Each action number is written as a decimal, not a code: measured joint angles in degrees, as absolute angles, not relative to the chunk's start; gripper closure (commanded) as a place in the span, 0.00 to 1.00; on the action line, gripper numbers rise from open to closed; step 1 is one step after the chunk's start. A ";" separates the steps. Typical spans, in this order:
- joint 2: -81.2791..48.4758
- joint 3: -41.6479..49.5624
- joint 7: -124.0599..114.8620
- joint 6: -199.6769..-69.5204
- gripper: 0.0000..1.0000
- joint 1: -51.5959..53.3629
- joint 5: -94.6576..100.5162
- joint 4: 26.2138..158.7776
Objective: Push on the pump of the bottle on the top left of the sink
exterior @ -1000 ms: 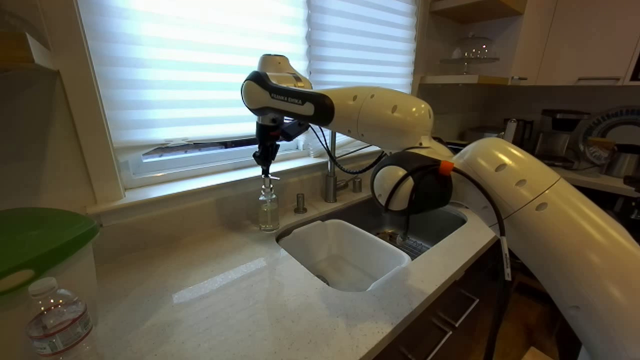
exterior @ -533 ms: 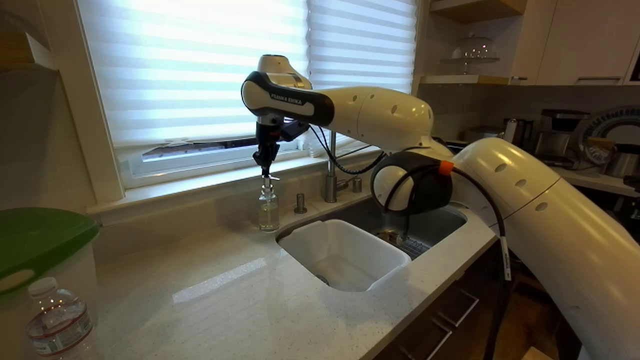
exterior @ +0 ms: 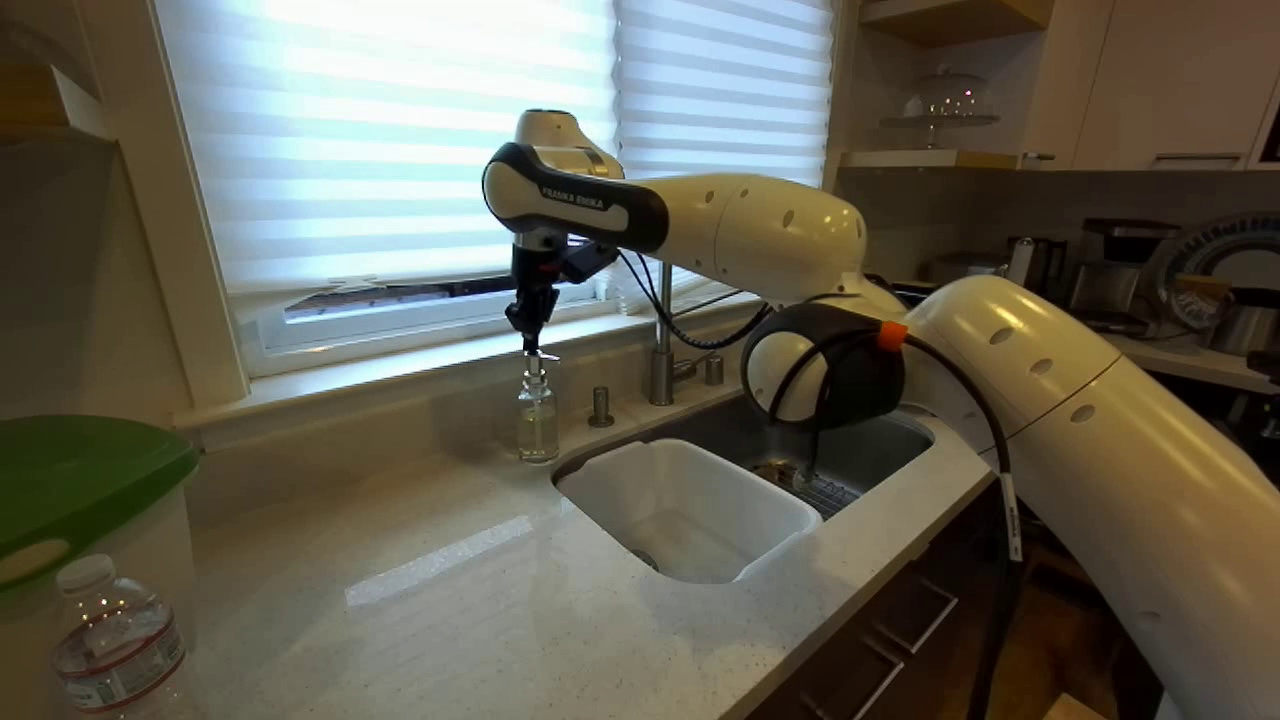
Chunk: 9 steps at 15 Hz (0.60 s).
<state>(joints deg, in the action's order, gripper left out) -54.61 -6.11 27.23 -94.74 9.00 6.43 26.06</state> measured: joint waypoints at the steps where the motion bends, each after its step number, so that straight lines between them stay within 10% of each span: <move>1: -54.62 -6.11 27.23 -94.72 1.00 9.00 6.32 26.06; 9: -54.85 -6.11 27.23 -94.47 1.00 8.82 5.58 26.06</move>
